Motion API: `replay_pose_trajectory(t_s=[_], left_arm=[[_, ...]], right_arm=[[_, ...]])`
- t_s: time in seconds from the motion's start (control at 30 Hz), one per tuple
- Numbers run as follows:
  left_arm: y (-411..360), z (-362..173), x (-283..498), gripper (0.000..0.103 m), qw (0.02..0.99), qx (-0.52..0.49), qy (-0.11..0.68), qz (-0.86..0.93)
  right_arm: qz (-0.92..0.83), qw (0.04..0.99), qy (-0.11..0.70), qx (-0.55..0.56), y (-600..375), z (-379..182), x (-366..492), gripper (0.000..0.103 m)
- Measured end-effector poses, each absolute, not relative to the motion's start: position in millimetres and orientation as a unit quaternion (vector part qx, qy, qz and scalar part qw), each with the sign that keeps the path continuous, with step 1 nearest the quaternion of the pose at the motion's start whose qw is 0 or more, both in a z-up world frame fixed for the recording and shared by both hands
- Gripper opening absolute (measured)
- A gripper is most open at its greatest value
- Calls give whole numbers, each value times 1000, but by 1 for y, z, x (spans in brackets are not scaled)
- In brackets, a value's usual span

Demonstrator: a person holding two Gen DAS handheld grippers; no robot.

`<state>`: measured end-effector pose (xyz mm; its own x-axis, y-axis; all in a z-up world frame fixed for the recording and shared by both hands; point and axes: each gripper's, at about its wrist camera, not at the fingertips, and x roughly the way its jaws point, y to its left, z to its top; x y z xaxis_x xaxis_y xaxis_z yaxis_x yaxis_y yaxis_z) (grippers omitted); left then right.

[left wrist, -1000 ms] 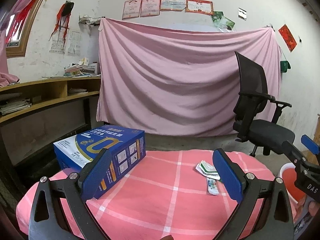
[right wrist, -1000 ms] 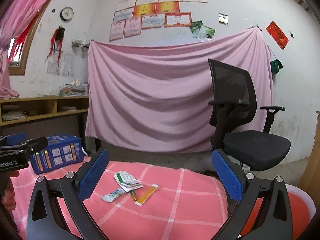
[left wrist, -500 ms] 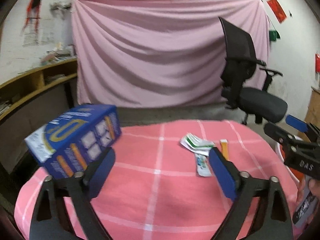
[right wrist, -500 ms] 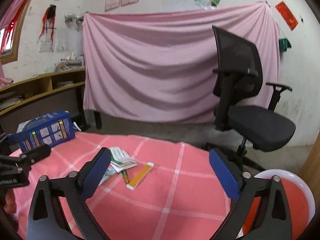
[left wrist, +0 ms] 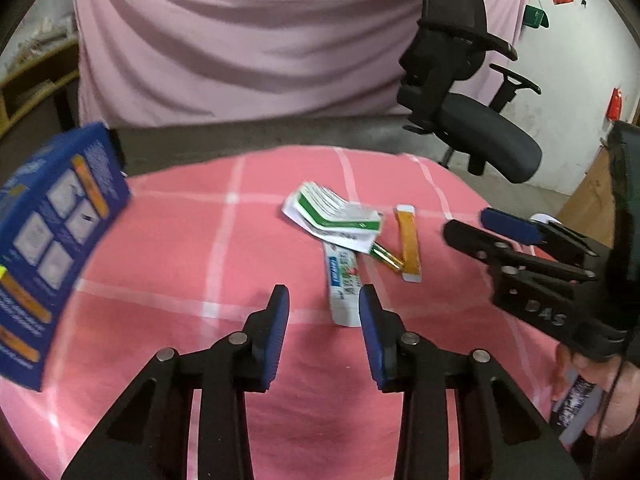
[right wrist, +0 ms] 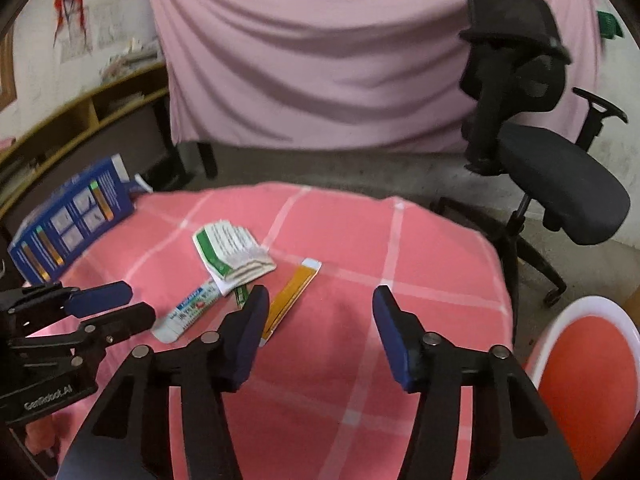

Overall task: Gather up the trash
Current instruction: 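Grasp the white tube with the left tool while the right tool grasps the orange strip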

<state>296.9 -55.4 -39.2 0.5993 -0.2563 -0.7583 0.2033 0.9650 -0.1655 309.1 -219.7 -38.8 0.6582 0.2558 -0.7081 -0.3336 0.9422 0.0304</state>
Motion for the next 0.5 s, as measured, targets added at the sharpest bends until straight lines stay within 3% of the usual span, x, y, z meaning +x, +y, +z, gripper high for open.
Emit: replay_pose_trajectory(t_s=[0.13, 0.37, 0.5], left_arm=[[-61, -41, 308, 27, 884, -28, 446, -137], [-67, -47, 320, 8, 877, -13, 464, -128], [-61, -47, 315, 8, 875, -18, 463, -143]], right_arm=[[169, 904, 389, -52, -219, -41, 313, 46], [181, 892, 408, -72, -209, -48, 324, 38], [182, 887, 417, -76, -207, -52, 328, 37]])
